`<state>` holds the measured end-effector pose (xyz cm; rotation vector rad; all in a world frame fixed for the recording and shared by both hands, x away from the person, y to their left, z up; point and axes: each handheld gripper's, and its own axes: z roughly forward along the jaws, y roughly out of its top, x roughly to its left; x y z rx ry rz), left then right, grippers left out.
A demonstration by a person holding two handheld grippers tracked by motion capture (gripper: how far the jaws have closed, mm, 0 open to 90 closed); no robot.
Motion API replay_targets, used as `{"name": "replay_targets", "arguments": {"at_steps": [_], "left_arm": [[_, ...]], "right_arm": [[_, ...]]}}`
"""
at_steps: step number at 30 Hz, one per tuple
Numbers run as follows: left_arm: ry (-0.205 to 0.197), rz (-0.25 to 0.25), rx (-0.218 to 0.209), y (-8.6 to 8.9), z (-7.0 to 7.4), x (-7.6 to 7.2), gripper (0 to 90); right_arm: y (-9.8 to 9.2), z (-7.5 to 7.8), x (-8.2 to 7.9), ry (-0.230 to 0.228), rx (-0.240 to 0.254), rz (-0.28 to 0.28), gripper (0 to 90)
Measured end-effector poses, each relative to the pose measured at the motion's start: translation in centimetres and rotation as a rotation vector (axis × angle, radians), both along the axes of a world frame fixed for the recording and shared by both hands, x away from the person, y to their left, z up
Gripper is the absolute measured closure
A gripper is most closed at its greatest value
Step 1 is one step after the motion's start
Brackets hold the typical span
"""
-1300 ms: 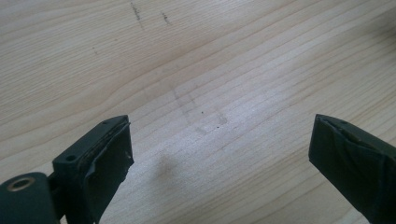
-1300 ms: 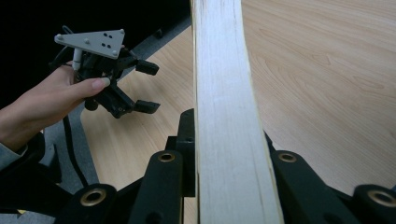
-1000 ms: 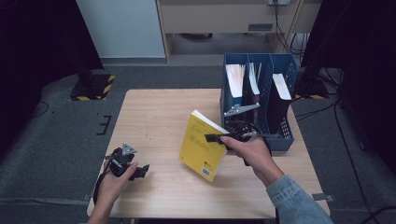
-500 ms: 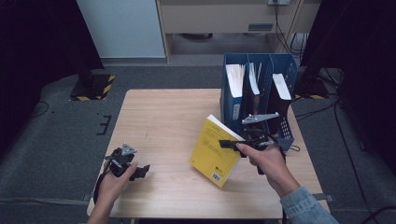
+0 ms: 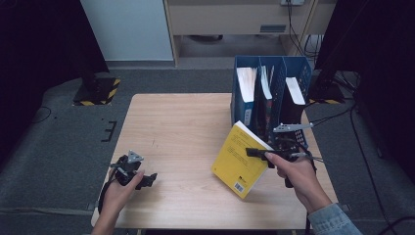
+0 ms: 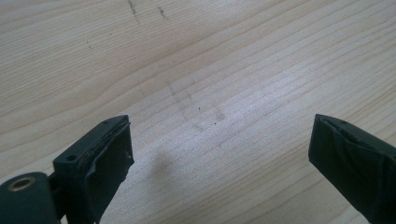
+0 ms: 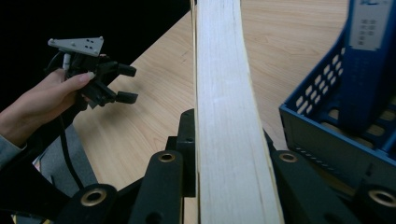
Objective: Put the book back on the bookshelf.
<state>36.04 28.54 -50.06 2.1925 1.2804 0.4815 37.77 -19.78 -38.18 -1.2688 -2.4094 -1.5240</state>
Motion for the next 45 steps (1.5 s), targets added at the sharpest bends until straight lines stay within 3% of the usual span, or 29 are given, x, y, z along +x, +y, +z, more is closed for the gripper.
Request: {"name": "replay_targets", "arguments": {"at_steps": [18,22,45], "left_arm": [[0.006,0.011,0.000,0.1,-0.1,0.1,5.3],[0.007,0.011,-0.001,0.1,-0.1,0.0,5.3],[0.008,0.017,-0.003,0.4,0.0,0.0,5.4]], "right_arm": [[-4.6,0.0,-1.4,0.009,0.019,-0.084,73.9],[-5.2,0.8,-1.5,0.005,0.049,-0.085,73.9],[-6.6,6.7,-0.7,-0.039,0.056,-0.133,74.0]]}}
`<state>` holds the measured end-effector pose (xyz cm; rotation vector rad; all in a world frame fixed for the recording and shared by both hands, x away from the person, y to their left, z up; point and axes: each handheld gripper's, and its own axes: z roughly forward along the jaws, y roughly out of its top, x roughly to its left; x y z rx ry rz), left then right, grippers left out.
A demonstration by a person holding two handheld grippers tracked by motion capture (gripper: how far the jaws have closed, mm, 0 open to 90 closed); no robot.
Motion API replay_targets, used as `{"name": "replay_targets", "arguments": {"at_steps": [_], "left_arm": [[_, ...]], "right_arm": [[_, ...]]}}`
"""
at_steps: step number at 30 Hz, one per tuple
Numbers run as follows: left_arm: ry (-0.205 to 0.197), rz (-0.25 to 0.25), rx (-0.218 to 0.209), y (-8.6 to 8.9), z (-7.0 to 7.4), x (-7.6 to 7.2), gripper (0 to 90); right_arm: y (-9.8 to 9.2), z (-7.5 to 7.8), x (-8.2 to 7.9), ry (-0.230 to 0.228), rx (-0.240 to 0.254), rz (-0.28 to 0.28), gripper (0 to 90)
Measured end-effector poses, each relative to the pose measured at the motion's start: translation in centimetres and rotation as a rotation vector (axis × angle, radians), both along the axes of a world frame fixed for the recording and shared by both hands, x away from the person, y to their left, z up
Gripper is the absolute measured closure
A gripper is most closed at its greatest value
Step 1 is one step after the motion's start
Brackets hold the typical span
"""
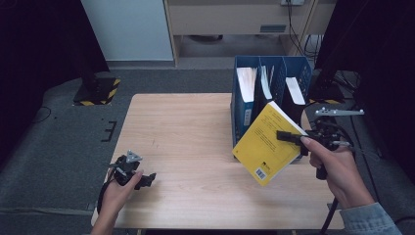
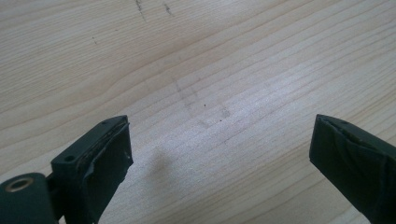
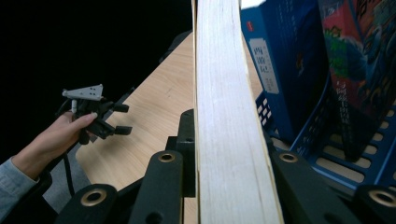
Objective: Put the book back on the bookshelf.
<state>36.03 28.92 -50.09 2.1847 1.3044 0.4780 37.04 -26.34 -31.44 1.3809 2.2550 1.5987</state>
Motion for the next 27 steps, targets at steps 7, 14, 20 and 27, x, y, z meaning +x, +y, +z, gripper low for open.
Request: {"name": "replay_targets", "arguments": {"at_steps": [7,14,20,27], "left_arm": [[-0.002,0.005,-0.005,0.2,0.1,0.0,5.4],[-0.003,0.010,-0.008,0.4,0.1,-0.1,5.4],[-0.005,0.011,-0.013,0.3,0.1,-0.1,5.4],[-0.003,0.009,-0.011,0.4,0.1,-0.2,5.4]], "right_arm": [[-1.0,1.3,0.7,0.005,-0.017,-0.024,73.9],[-2.6,2.1,1.0,0.010,-0.034,-0.073,73.9],[-3.9,2.5,1.2,0.014,-0.057,-0.115,73.9],[-4.8,2.7,1.8,0.022,-0.089,-0.161,73.9]]}}
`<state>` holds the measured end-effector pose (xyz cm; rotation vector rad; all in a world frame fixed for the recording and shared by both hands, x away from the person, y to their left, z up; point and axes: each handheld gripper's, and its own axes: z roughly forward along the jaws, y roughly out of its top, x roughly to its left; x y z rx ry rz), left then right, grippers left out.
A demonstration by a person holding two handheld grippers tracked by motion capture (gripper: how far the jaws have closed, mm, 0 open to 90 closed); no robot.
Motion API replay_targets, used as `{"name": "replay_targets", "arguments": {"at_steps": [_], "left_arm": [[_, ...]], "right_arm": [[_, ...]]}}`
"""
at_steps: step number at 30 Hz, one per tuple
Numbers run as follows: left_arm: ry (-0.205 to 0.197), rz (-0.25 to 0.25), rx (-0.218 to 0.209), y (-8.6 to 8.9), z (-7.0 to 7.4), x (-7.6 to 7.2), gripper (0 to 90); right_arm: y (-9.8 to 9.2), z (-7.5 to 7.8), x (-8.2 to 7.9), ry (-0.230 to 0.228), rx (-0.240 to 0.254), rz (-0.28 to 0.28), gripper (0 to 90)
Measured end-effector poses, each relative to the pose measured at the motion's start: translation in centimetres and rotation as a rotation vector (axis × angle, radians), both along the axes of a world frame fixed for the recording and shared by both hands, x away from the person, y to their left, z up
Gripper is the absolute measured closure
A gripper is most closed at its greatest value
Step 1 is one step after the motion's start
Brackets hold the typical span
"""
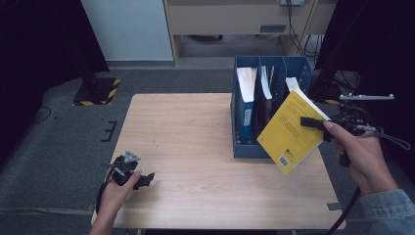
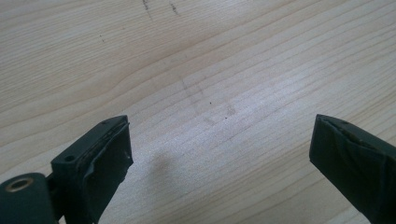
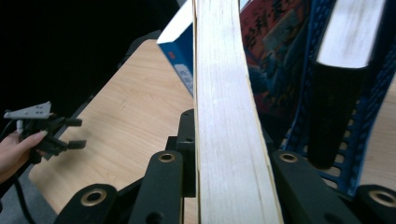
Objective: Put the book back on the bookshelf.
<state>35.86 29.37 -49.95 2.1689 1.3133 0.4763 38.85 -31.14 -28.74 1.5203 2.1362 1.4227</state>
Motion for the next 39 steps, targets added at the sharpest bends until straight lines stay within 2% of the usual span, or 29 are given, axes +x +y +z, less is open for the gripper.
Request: {"name": "replay_targets", "arguments": {"at_steps": [8,14,20,29,32,39], "left_arm": [[0.000,0.000,-0.001,0.1,0.0,0.0,5.4],[0.002,-0.001,0.000,0.0,0.0,0.0,5.4],[0.002,-0.001,0.000,0.0,0.0,0.0,5.4],[0.002,-0.002,0.000,0.0,0.0,0.0,5.4],[0.003,-0.002,0.000,0.0,0.0,0.0,5.4],[0.003,-0.003,0.000,0.0,0.0,0.0,5.4]], "right_arm": [[-0.9,0.5,0.6,0.012,-0.025,-0.031,73.9],[-1.0,1.0,0.8,0.002,-0.073,-0.041,73.9],[-1.1,0.9,1.2,0.017,-0.069,-0.051,73.9],[-1.0,1.3,2.0,0.024,-0.086,-0.078,73.9],[-0.5,1.4,2.0,0.014,-0.106,-0.076,73.9],[-0.7,1.3,2.5,0.030,-0.107,-0.087,74.0]]}}
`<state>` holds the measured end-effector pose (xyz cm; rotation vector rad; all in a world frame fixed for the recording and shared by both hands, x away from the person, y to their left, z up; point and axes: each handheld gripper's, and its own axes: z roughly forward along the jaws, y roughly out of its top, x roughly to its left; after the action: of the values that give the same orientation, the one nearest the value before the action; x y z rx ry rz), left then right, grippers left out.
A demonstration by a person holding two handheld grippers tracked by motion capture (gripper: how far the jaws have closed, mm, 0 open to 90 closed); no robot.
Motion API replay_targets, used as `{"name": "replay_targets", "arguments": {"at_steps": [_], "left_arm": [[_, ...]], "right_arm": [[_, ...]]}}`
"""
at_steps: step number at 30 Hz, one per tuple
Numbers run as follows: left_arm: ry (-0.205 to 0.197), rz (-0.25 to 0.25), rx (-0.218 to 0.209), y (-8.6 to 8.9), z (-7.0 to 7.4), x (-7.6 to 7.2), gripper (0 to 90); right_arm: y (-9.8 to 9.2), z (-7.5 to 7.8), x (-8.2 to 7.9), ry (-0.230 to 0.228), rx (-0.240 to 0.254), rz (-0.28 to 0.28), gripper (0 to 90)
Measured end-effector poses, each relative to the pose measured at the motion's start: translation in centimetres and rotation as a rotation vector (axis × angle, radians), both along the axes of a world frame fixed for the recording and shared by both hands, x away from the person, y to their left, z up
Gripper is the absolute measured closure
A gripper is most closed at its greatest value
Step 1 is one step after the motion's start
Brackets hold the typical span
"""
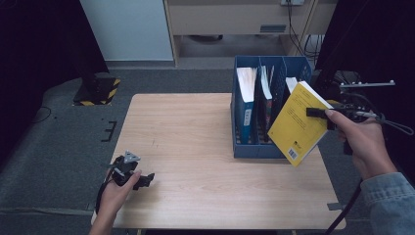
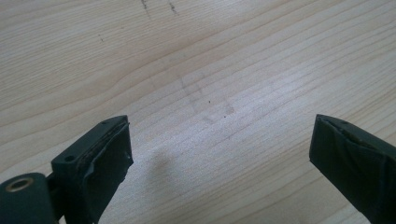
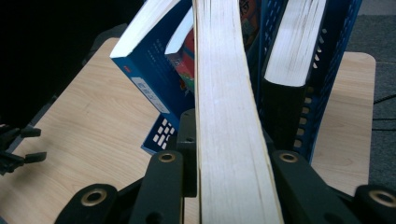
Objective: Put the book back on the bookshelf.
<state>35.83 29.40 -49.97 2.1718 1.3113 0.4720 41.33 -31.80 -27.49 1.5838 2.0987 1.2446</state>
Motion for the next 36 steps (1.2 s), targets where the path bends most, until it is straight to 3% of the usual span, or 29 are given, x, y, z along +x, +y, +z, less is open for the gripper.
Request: {"name": "replay_targets", "arguments": {"at_steps": [16,36], "left_arm": [[-0.002,-0.002,0.003,0.0,0.0,0.0,5.4],[-0.002,-0.003,-0.004,0.1,0.1,-0.1,5.4]], "right_arm": [[-0.5,0.0,1.1,0.003,0.003,-0.052,73.9],[0.5,0.7,2.7,-0.013,-0.039,-0.084,74.0]]}}
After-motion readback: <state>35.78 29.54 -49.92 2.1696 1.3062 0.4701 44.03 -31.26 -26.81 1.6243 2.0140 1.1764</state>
